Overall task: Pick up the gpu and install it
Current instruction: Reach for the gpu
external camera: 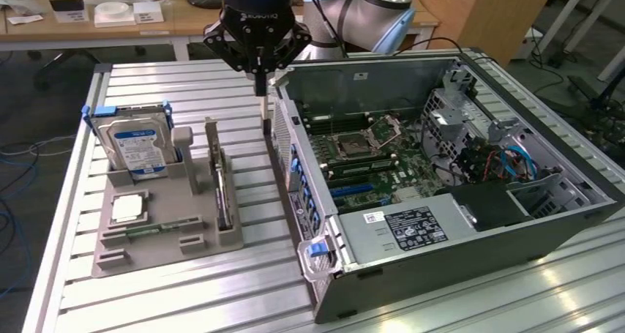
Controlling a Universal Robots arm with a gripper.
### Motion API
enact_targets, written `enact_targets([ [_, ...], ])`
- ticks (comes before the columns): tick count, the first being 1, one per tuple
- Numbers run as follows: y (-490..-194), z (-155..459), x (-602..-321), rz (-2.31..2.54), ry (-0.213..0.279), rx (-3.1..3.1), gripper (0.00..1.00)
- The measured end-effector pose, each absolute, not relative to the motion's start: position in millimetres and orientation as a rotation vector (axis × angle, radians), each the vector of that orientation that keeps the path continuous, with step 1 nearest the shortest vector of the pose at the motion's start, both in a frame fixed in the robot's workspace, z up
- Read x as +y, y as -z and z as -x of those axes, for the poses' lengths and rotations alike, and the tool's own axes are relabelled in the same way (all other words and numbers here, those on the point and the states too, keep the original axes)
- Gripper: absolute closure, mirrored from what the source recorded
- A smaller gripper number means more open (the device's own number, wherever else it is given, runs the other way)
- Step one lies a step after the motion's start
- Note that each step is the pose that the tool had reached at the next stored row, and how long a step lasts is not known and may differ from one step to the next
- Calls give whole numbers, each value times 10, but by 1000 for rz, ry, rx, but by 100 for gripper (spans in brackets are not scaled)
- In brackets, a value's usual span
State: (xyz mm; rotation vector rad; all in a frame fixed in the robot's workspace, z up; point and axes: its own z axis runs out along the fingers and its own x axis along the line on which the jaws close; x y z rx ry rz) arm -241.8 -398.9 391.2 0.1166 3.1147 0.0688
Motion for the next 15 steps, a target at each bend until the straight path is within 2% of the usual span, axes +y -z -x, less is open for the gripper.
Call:
enact_targets([
  [15, -3907, 2682, -3989, -117, -69, 3115, 90],
])
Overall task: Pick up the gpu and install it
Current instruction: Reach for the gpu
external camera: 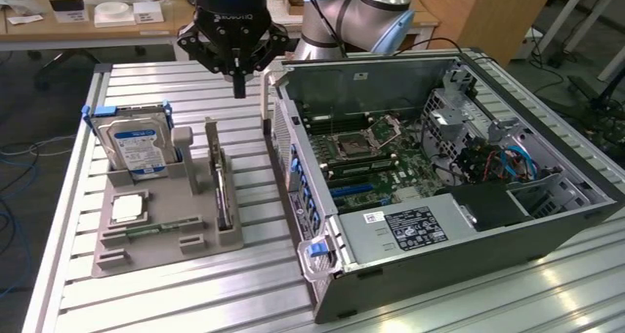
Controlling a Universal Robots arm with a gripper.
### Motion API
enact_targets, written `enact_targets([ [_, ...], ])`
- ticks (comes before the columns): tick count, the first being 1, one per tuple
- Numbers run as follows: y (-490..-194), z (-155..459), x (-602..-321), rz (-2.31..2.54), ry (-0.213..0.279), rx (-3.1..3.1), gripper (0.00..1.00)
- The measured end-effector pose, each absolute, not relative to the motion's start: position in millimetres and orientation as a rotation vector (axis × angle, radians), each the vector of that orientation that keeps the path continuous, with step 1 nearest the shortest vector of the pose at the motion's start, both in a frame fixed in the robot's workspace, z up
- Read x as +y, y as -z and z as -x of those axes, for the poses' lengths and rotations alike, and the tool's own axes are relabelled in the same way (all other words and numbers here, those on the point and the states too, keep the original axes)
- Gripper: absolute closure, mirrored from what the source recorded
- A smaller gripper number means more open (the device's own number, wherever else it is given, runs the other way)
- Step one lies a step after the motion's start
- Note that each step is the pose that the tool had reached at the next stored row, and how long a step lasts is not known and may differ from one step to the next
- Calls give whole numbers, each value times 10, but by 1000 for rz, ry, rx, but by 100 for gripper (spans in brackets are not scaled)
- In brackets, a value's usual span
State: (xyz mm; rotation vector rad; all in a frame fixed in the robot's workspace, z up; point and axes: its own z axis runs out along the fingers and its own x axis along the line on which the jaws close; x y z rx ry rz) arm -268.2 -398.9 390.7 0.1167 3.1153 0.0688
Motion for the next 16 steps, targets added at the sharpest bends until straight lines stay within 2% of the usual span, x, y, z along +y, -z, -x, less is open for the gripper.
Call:
enact_targets([
  [16, -3901, 2947, -3989, -117, -69, 3116, 90],
])
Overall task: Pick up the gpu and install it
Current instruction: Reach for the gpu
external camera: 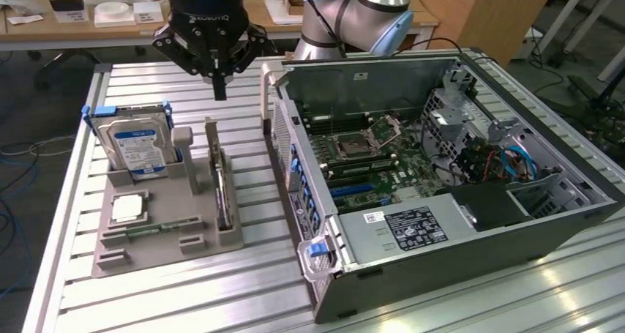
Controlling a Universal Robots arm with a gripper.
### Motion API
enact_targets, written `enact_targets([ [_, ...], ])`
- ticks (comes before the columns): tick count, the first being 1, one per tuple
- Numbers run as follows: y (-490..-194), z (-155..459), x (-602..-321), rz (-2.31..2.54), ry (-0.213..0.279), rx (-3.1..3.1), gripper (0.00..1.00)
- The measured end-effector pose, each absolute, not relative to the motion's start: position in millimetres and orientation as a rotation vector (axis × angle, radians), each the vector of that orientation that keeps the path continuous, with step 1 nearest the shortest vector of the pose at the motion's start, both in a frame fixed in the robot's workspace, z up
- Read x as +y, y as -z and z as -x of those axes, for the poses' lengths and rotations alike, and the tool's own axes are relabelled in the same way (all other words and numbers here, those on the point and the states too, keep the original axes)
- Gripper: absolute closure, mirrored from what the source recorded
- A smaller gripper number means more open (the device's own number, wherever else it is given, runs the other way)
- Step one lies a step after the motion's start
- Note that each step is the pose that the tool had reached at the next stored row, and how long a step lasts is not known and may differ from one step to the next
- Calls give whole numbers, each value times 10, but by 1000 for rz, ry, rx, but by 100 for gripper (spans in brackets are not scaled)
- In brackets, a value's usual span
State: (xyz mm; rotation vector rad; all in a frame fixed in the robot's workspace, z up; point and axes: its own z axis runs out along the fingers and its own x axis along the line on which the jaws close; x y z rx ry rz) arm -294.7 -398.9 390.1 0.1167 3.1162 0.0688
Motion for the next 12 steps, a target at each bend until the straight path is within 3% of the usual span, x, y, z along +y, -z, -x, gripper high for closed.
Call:
enact_targets([
  [12, -3897, 3125, -3989, -117, -69, 3117, 90],
])
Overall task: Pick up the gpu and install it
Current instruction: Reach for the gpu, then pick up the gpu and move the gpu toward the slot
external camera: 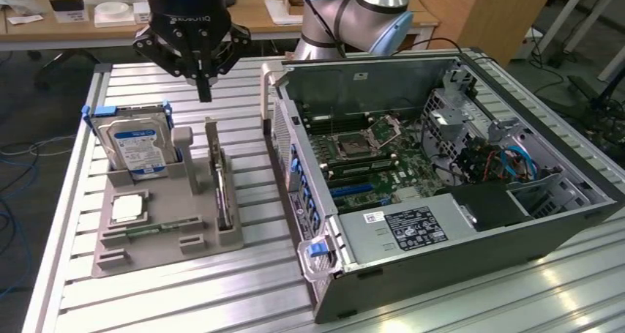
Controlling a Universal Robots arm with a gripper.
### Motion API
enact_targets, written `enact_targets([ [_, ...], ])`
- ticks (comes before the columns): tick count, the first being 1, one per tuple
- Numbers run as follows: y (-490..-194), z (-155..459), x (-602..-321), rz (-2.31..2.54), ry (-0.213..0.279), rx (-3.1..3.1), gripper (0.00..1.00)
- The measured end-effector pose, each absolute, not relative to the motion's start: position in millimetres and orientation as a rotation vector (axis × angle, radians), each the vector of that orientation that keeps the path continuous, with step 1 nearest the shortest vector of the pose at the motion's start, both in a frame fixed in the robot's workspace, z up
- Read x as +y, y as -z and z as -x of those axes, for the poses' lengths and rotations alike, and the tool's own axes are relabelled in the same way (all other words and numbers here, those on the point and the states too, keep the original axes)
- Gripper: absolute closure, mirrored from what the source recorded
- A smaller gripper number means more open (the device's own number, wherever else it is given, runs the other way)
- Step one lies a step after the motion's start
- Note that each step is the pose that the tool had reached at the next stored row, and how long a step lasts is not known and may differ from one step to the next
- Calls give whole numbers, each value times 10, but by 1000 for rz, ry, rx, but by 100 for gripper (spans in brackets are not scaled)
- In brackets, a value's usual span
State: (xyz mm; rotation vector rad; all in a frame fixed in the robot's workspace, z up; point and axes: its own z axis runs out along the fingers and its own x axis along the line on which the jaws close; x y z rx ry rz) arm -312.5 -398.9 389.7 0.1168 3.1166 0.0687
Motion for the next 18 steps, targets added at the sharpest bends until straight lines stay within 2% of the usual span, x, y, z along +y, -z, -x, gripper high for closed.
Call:
enact_targets([
  [18, -3895, 3185, -3991, -116, -69, 3117, 89],
])
